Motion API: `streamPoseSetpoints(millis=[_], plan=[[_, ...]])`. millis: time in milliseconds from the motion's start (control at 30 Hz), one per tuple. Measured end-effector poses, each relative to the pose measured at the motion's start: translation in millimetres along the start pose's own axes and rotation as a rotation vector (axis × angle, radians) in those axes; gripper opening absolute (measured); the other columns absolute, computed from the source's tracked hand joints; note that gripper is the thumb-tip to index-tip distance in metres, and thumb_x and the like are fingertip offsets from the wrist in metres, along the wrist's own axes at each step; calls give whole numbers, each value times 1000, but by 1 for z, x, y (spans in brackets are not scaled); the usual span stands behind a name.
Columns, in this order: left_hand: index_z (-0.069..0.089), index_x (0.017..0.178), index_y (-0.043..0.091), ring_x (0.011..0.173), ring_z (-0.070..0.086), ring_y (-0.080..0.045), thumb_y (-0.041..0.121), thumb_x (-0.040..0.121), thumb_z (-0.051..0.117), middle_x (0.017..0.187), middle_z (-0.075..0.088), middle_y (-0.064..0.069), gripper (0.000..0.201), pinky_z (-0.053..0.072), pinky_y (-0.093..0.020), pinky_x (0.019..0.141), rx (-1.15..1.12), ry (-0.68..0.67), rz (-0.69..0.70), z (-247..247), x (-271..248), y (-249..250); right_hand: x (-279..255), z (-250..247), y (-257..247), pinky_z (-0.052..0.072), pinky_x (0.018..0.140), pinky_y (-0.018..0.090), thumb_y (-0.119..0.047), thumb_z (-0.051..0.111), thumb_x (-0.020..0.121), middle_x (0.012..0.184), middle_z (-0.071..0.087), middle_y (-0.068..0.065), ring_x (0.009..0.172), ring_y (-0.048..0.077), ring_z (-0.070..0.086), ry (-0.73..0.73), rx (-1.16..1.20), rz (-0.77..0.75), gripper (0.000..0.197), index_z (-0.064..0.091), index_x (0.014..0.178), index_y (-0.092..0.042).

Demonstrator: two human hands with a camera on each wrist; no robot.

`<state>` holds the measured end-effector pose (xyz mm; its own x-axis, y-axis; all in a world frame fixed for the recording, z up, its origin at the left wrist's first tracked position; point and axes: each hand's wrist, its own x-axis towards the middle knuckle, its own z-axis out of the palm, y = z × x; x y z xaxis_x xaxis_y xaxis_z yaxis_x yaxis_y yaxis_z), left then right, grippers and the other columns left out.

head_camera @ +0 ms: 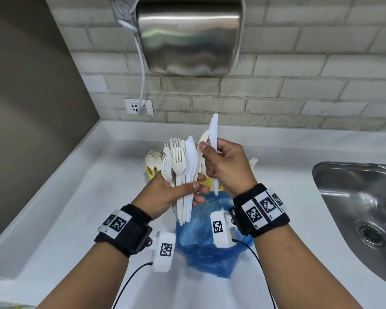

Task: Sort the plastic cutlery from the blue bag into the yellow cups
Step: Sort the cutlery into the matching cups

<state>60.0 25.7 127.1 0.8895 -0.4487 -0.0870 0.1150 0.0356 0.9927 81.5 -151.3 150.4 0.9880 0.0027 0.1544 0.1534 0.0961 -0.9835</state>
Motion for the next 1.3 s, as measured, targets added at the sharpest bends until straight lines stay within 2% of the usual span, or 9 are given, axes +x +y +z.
streamPoseSetpoints(millis=[67,300,467,533,600,667,833,1000,1300], plan=[[66,118,3,87,77,-30,7,96,63,106,77,-22,22,63,-40,83,-4,5,-7,0,0,-1,3,1,-2,24,46,27,-15,56,104,54,32,4,46,17,26,72,70,-11,26,63,89,5],[68,117,4,90,76,-31,13,90,69,107,76,-21,28,62,-38,83,-12,-18,-19,-1,-1,-1,14,-2,-8,45,51,31,-21,39,110,69,60,9,55,23,56,325,247,2,26,54,93,-8],[71,105,4,83,75,-31,8,90,68,103,76,-24,16,62,-44,85,-28,-27,1,-2,-1,-1,20,-11,-15,61,62,55,-31,27,112,65,60,15,53,30,63,483,516,55,20,40,106,-16],[72,104,4,83,74,-33,7,91,68,102,76,-24,14,61,-49,89,-23,-22,2,-4,-1,-2,23,-19,-16,55,49,38,-33,28,111,59,53,8,44,21,48,555,536,52,20,41,108,-17],[72,104,5,84,75,-33,6,92,67,103,76,-24,13,59,-53,91,-14,-21,-1,-5,-2,-1,26,-26,-15,32,43,21,-35,31,110,57,42,1,44,15,33,573,529,48,22,45,105,-19],[72,105,5,85,75,-32,9,91,68,104,76,-24,16,59,-52,91,-10,-22,-5,-5,-2,1,26,-27,-15,23,42,20,-33,38,109,59,39,-2,46,12,28,501,515,30,23,53,100,-18],[70,107,1,81,76,-30,3,94,65,101,77,-23,14,63,-39,81,4,-32,-4,-5,-1,5,16,-15,-17,29,47,28,-10,42,107,70,53,7,54,17,40,167,266,-59,27,66,100,0],[68,108,-2,80,76,-31,1,94,65,99,77,-23,15,62,-35,76,8,-47,-10,-4,0,7,10,-8,-21,23,45,23,-24,48,108,60,28,1,48,13,25,-49,-17,-71,26,69,108,-9],[70,107,1,81,76,-32,9,88,69,102,76,-25,21,63,-37,78,17,-78,-24,-7,-1,10,16,-11,-30,30,45,21,-8,69,94,60,47,-6,46,9,33,-188,-133,-94,3,71,96,-6]])
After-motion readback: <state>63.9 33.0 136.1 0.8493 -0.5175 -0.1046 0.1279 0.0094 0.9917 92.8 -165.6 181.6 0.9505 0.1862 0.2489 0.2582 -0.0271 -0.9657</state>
